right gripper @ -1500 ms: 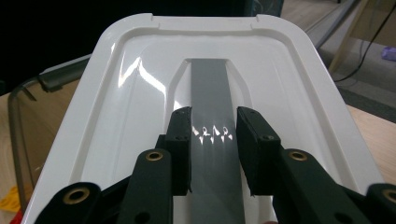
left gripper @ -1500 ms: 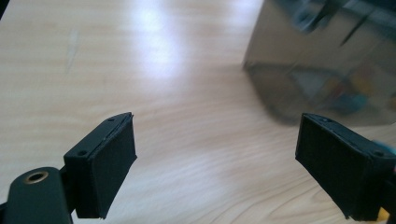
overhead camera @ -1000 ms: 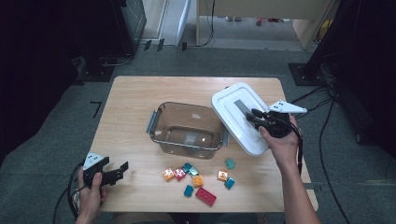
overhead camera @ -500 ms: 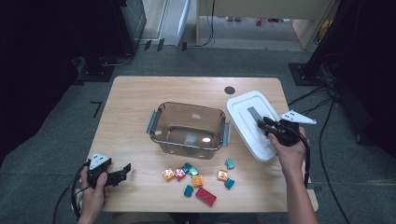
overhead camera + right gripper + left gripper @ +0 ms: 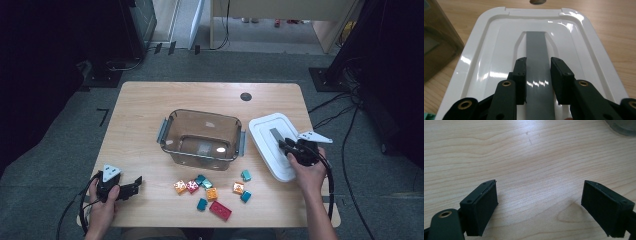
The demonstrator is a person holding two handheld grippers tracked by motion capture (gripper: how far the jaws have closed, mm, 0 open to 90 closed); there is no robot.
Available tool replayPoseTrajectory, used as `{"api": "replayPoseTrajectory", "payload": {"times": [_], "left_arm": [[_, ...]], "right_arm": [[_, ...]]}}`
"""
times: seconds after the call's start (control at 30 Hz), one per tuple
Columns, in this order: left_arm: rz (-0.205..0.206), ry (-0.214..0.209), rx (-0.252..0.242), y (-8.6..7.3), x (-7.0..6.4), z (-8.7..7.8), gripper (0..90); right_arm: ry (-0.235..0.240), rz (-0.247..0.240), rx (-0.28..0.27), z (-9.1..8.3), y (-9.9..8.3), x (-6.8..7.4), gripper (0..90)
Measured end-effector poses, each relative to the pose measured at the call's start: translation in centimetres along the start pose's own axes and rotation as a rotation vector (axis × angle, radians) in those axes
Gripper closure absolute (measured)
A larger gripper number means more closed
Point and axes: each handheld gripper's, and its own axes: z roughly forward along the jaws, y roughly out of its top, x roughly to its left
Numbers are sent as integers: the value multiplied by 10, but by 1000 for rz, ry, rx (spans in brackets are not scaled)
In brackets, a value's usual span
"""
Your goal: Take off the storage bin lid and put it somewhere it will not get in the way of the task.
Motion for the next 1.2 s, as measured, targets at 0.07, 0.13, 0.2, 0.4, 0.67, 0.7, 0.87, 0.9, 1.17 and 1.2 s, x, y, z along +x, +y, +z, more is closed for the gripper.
{"api": "replayPoseTrajectory", "payload": {"times": [0.07,0.13,0.2,0.4,0.67,0.7,0.87,0.9,1.17,1.2], "left_arm": [[3,1,0,0,0,0,133],[3,1,-1,0,-1,0,133],[4,-2,-2,0,-1,0,133],[-24,-40,-29,2,1,-3,136],[-15,-61,-36,5,-3,-2,136],[-13,-60,-36,5,-4,-1,136],[-16,-70,-30,4,-3,-1,136],[-15,-71,-28,3,-3,-1,136],[26,-32,0,2,-8,3,136],[36,-24,1,2,-9,3,137]], "right_arm": [[-7,-5,12,3,-3,3,682],[-10,-5,19,6,-6,5,682],[-14,0,18,8,-8,5,682],[-23,4,36,16,-15,6,682],[-51,-7,58,22,-19,7,682],[-55,-8,56,21,-20,6,682],[-63,-4,58,22,-22,5,682],[-65,-4,55,22,-22,5,681],[-78,-19,47,22,-25,9,507],[-85,-26,43,21,-25,10,455]]}}
